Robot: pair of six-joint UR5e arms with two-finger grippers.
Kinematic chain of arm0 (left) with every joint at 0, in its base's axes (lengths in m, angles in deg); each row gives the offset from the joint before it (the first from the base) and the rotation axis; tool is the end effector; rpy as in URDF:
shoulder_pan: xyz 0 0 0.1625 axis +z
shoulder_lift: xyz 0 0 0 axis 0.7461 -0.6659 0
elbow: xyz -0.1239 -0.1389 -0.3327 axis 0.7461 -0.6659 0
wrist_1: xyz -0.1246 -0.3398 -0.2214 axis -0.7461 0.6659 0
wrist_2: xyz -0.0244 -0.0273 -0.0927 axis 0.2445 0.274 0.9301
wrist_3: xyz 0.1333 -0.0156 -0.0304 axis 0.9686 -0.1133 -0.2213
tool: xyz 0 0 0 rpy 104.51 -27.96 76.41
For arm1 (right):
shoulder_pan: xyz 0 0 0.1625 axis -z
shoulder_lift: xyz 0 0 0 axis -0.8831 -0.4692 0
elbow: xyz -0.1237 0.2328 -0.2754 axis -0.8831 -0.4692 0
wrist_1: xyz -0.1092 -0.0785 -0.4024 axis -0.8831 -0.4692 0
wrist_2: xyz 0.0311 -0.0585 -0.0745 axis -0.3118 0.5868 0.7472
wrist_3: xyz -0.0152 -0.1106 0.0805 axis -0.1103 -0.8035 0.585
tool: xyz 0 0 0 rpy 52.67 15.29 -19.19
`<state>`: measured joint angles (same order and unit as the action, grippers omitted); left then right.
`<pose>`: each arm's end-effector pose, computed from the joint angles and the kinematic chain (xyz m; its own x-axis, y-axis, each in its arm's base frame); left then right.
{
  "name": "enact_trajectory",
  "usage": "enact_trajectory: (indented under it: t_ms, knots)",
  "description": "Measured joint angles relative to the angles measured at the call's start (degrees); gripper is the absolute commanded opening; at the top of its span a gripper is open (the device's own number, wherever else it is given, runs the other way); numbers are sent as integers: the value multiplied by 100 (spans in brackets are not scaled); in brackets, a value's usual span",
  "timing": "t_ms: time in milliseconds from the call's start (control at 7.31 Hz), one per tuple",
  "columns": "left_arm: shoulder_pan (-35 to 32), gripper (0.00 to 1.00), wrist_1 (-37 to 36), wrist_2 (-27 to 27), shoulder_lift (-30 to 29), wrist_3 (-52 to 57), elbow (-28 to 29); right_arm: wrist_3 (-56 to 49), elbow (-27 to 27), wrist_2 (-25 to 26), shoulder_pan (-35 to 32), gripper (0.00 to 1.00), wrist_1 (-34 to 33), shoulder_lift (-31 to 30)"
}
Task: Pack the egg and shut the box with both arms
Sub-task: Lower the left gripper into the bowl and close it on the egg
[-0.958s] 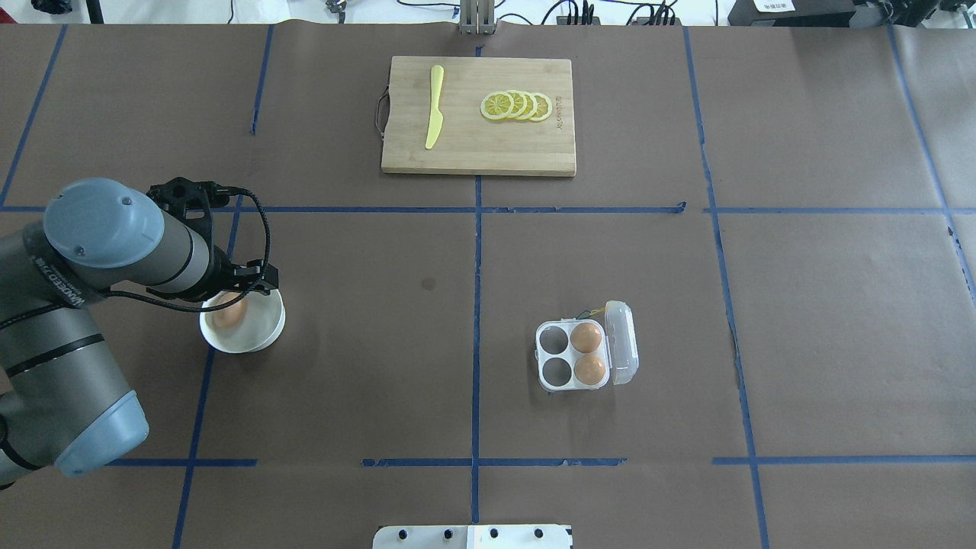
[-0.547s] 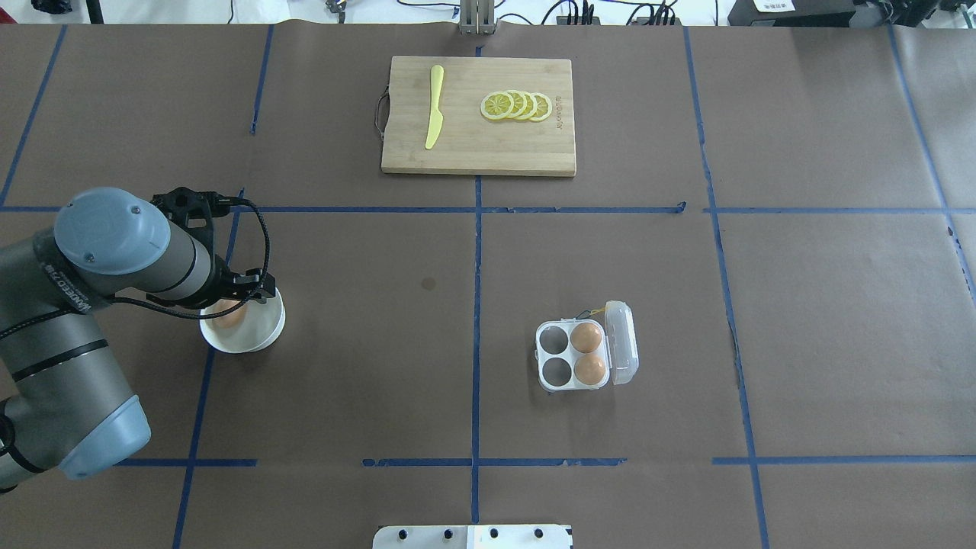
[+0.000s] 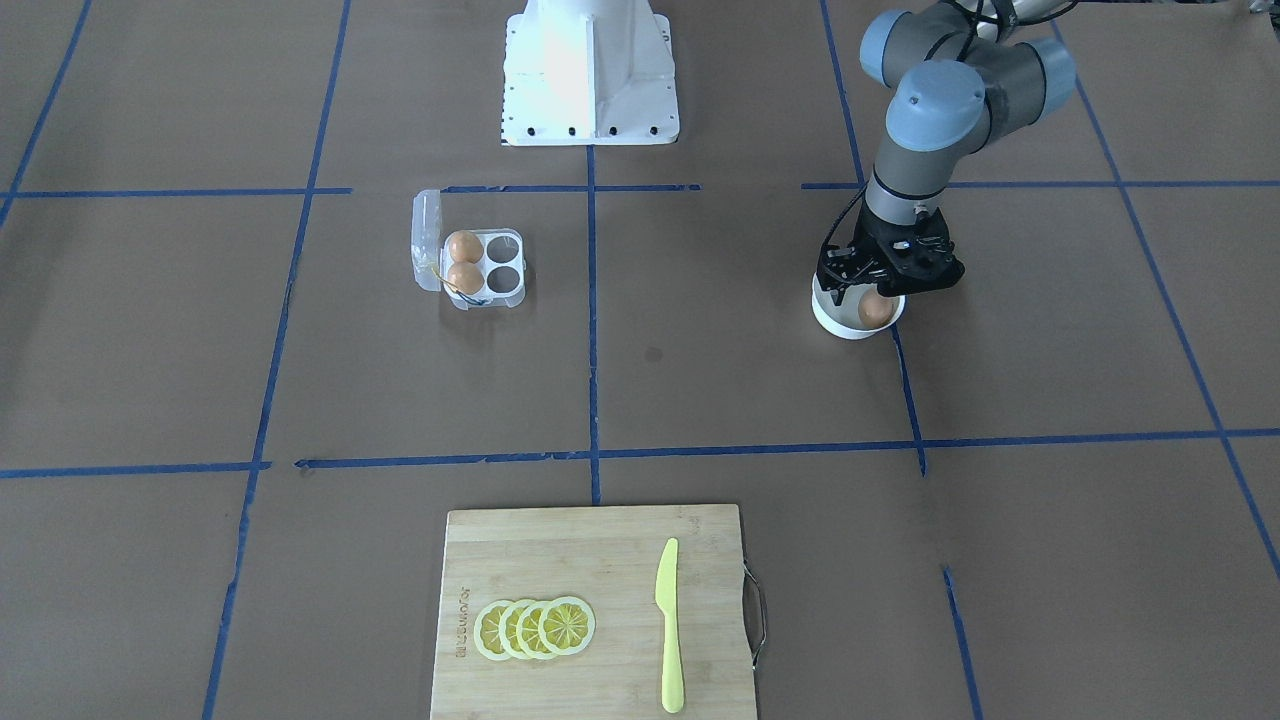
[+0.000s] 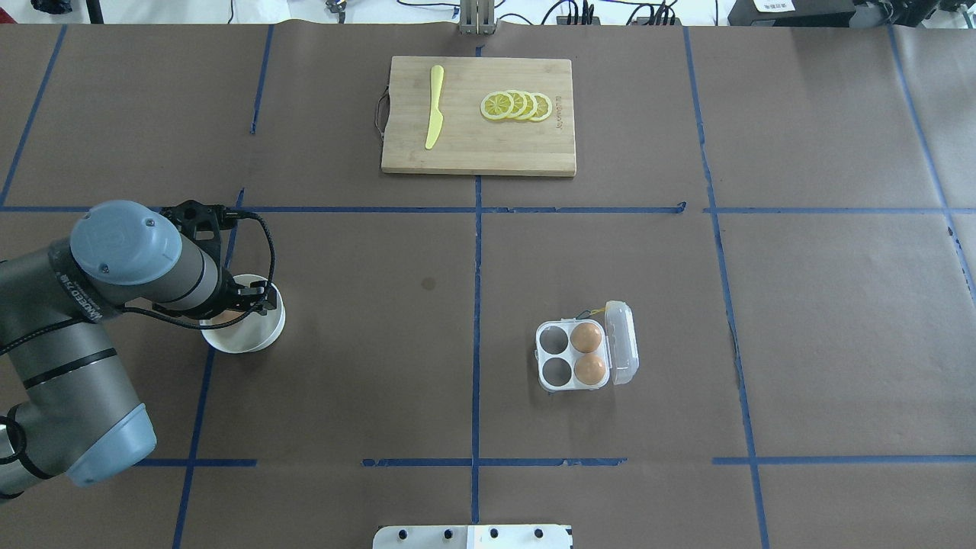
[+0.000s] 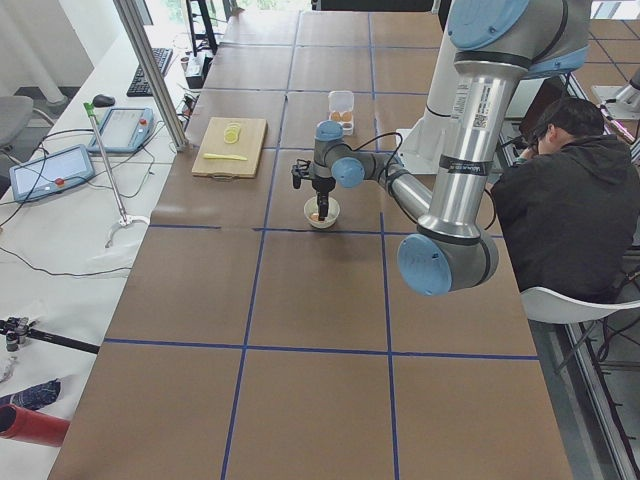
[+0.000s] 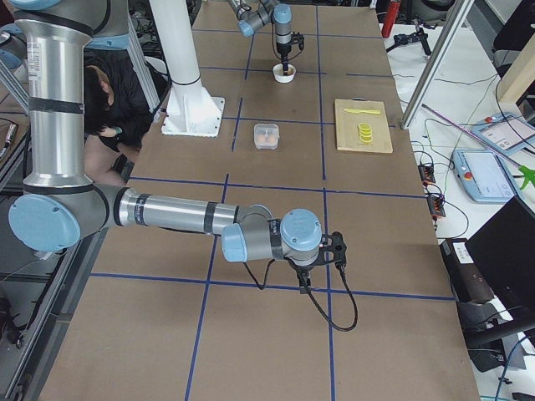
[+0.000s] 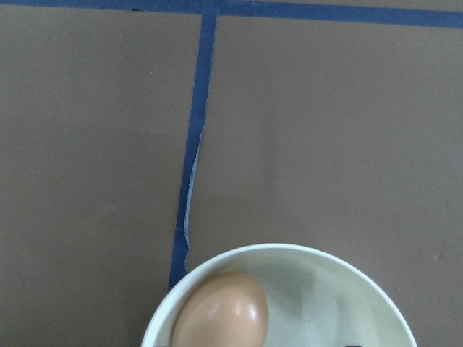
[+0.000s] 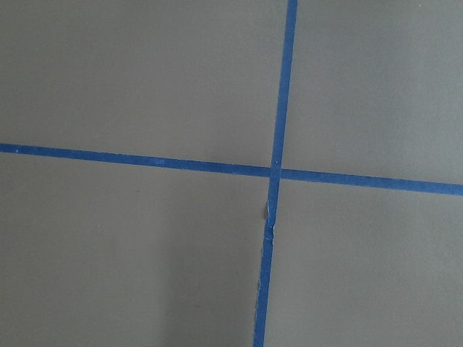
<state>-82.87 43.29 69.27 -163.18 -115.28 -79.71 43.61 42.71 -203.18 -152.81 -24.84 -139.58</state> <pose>0.4333 -0.4142 0.3797 0.7522 -0.1024 -0.6510 0.1444 0.9895 0.0112 0.0323 -0.4921 0.6404 0.6236 -0.0962 0.7758 -0.0328 0.9883 0.1489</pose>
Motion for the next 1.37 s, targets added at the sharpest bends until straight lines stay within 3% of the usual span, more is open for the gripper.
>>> enact_trajectory:
  t_ms: [547,1368]
  knots:
    - [1,83,955,16,493,-2,-2,0,12,0,0,100,0,5]
    - [41,83,1038,47,373,-6,129,-3,10,0,0,100,0,8]
